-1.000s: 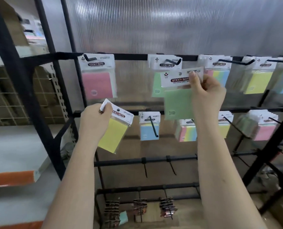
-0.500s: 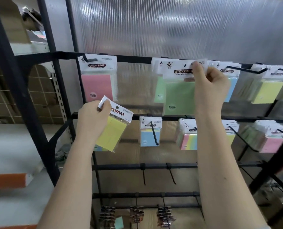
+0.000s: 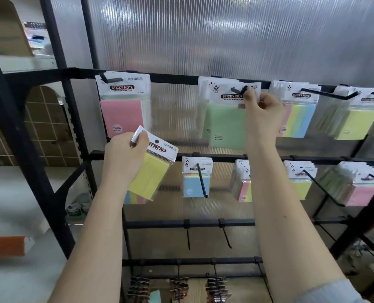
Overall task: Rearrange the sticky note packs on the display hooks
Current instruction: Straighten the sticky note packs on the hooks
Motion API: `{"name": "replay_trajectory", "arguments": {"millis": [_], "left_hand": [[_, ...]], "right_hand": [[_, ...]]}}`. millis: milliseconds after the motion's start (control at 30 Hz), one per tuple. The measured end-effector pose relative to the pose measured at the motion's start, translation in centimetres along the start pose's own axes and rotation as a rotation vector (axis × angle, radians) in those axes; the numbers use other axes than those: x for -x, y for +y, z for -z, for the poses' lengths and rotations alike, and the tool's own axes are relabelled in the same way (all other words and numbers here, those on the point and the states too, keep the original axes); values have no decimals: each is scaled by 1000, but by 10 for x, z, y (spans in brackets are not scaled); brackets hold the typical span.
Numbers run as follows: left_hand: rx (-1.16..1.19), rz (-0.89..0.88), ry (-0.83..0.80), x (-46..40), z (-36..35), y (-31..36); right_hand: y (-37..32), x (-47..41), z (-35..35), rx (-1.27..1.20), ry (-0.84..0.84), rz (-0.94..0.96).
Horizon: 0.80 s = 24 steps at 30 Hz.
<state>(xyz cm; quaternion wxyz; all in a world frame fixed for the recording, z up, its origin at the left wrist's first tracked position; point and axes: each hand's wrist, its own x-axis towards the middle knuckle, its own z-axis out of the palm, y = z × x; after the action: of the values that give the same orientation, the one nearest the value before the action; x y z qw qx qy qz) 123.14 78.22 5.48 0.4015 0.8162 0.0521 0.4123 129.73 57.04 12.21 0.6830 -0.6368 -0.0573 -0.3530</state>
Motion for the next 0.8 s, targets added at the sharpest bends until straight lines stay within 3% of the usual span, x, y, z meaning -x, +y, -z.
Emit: {"name": "replay_trajectory", "arguments": {"millis": [300, 567, 800], "left_hand": [[2, 20, -10, -1, -1, -3], [49, 25, -41, 7, 3, 3], [116, -40, -131, 21, 0, 14]], "right_hand": [[16, -10, -23, 1, 98, -40], [11, -3, 5, 87, 143, -9], [18, 37, 65, 419, -39, -61]]}}
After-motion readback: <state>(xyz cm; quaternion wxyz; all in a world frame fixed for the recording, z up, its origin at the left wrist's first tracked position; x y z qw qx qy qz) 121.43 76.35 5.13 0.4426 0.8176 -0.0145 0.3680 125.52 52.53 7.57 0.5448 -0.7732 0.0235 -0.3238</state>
